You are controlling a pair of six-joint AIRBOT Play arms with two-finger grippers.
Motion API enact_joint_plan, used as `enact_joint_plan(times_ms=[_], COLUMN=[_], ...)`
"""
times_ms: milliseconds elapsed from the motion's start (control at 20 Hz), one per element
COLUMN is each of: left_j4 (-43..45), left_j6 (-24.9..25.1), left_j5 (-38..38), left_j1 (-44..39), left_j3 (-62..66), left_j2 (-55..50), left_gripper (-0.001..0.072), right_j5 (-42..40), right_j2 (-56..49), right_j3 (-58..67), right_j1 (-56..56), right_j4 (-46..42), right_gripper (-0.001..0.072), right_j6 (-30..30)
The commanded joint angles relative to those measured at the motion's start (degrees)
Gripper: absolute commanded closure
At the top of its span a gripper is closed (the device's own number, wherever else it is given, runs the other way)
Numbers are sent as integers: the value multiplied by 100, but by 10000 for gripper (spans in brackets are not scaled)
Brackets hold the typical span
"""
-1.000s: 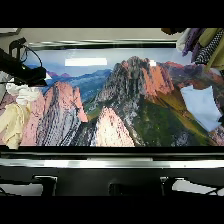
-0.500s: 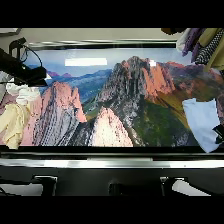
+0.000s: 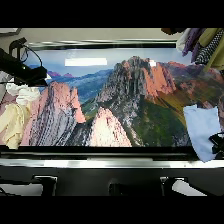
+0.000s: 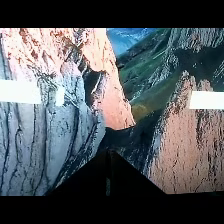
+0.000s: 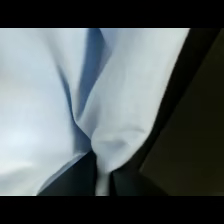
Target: Fold the clothes and pants, and hang the long-sleeved shirts on hangers.
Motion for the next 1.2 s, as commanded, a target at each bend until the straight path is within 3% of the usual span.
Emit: enact_joint_plan(times_ms=[0, 100, 200, 350, 400, 450, 550, 650, 750, 950, 1150], left_j4=[0, 2, 2, -7, -4, -2, -2, 0, 4, 4, 256], left_j6=[-15, -17, -20, -17, -2, 44, 146, 358, 619, 651, 612], left_j5=[11, 17, 107, 352, 389, 442, 619, 885, 1274, 2109, 1703], left_j1=[-2, -2, -2, -44, -72, -138, -350, -667, -1016, -1233, -1226], left_j3=[-2, -2, -26, -160, -214, -282, -479, -876, -1506, -2809, -3193], left_j2=[-4, -4, -13, -15, -15, -13, 15, 153, 455, 1331, 1596], left_gripper=[686, 679, 639, 648, 657, 686, 687, 687, 688, 687, 685], right_j5=[208, 409, 466, -103, -492, -957, -1438, -1561, -1862, -2135, -2124], right_j2=[4, 39, 308, 1303, 1648, 1974, 2271, 2275, 2275, 2275, 2280], right_j3=[-85, -83, -79, 0, 31, 31, 31, 28, 31, 28, 31], right_j1=[0, 0, 0, 4, 7, 15, 472, 1572, 2892, 4889, 5390], right_j4=[-181, -212, -426, -90, 466, 1405, 3038, 3611, 3613, 3270, 3121], right_gripper=[539, 184, 148, 199, 320, 521, 604, 681, 678, 678, 676], right_j6=[120, -131, -243, -645, -1010, -1641, -2761, -3294, -3434, -3370, -3383])
